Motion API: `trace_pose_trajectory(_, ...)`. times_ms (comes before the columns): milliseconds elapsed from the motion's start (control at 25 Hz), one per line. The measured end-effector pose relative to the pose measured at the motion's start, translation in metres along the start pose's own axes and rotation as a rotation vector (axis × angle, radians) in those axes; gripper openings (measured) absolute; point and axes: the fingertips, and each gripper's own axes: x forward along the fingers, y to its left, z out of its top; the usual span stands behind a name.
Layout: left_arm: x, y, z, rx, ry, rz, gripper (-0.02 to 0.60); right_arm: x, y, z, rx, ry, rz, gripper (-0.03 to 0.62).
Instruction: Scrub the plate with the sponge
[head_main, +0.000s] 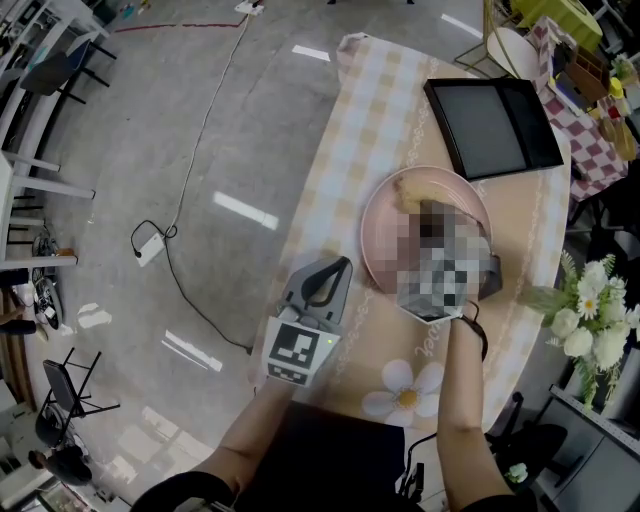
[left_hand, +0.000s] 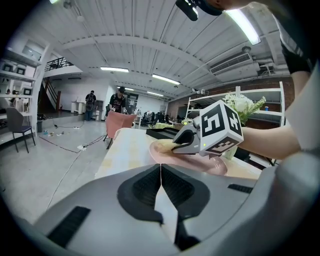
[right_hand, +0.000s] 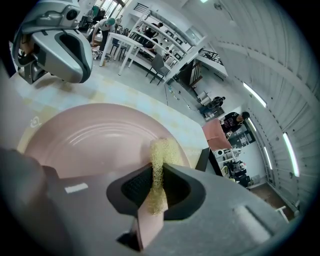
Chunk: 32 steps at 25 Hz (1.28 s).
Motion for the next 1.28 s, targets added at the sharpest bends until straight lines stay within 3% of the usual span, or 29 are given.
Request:
trace_pose_trajectory(520, -0.015, -0.007, -0.007, 0.008, -0.001, -0.006, 0.014, -0.018, 0.036, 0.005, -0.060, 0.007, 0.049, 0.052)
trace_pose_trajectory(1280, -0.032, -0.016, -0.019, 0.023, 0.010, -0.016, 0.013, -0.044, 0.079, 0.006, -0.049, 0.008, 0.149, 0.052)
